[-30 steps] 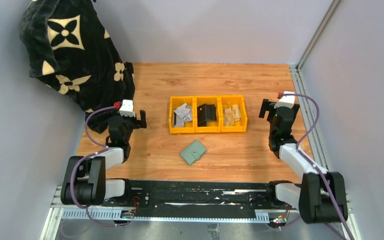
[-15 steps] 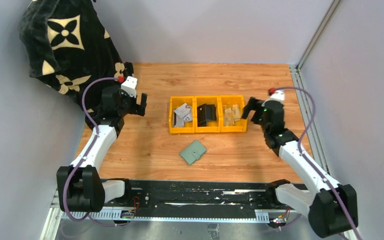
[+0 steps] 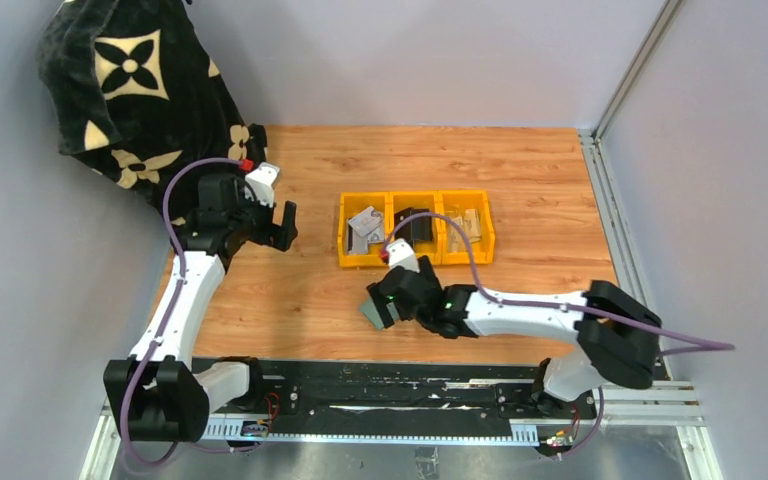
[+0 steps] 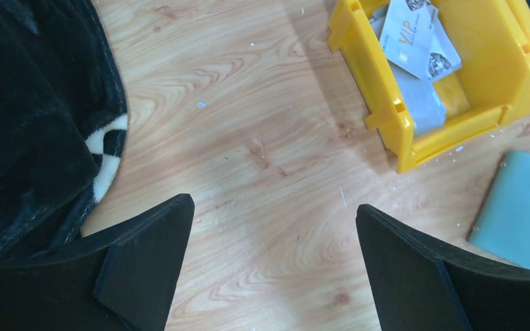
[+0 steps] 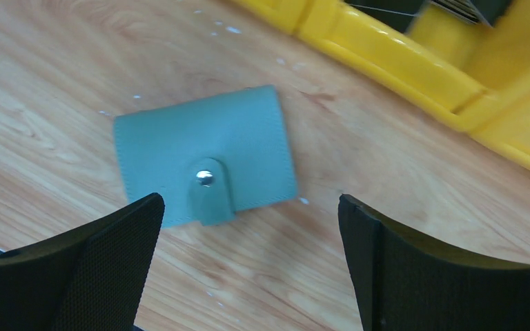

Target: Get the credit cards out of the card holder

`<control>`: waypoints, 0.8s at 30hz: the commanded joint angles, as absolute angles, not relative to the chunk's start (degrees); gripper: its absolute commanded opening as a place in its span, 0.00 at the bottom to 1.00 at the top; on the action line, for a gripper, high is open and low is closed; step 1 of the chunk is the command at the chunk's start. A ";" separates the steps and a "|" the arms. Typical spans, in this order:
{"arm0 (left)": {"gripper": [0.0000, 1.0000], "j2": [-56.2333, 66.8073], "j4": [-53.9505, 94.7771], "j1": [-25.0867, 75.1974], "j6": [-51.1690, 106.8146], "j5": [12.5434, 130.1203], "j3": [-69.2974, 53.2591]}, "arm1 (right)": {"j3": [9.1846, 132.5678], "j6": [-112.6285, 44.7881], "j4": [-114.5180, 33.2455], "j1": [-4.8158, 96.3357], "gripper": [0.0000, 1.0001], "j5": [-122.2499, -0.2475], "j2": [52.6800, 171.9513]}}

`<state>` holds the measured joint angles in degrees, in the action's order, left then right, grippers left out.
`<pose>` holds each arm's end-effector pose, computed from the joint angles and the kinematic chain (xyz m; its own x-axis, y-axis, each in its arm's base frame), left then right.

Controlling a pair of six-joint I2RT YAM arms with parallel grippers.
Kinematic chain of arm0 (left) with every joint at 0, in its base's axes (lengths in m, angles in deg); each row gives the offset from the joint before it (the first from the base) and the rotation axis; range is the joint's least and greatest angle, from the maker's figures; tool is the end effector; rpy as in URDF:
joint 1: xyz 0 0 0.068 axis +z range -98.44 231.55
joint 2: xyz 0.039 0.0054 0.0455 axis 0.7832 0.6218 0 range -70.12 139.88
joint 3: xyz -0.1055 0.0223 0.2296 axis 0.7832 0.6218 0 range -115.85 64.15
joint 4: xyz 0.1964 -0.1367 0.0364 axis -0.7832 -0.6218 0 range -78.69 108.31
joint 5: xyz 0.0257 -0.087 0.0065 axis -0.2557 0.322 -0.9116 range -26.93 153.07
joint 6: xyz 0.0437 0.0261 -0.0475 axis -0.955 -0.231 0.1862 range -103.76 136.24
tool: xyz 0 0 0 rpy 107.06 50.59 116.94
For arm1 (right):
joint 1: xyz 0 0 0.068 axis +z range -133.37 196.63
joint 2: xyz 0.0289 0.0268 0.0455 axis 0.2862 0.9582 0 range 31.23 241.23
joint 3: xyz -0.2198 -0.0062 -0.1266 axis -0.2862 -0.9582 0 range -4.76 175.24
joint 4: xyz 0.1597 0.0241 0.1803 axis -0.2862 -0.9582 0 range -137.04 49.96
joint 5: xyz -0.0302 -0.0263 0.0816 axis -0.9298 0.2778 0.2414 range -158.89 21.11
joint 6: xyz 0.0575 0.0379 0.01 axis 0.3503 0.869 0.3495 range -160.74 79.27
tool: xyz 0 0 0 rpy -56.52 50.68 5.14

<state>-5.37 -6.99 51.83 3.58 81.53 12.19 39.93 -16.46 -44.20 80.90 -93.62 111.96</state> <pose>0.2483 -0.0168 0.2645 -0.5482 0.2053 -0.8107 0.3739 0.9273 -0.0180 0.1485 0.2537 0.1902 -0.5346 -0.2497 -0.8074 -0.5043 0.8609 0.0677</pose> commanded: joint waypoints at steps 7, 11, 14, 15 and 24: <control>1.00 -9.42 -16.66 52.19 1.85 84.40 8.35 | 49.47 -15.67 -46.36 85.93 0.94 -95.50 126.33; 1.00 -10.20 -18.16 52.17 1.49 86.00 7.94 | 50.47 -15.06 -48.22 86.59 0.98 -97.08 128.61; 1.00 -10.07 -19.00 52.21 1.32 86.84 7.44 | 49.62 -14.54 -49.57 87.33 0.98 -99.54 128.74; 1.00 -9.87 -19.19 52.18 1.25 87.03 7.19 | 49.14 -13.94 -50.22 87.37 0.98 -100.33 128.48; 1.00 -8.99 -19.52 52.17 2.63 88.20 5.51 | 40.78 -13.59 -48.47 87.32 0.96 -98.65 117.94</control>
<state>-9.24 -18.42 51.83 1.96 86.64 7.38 44.02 -13.80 -46.02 86.76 -97.77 122.61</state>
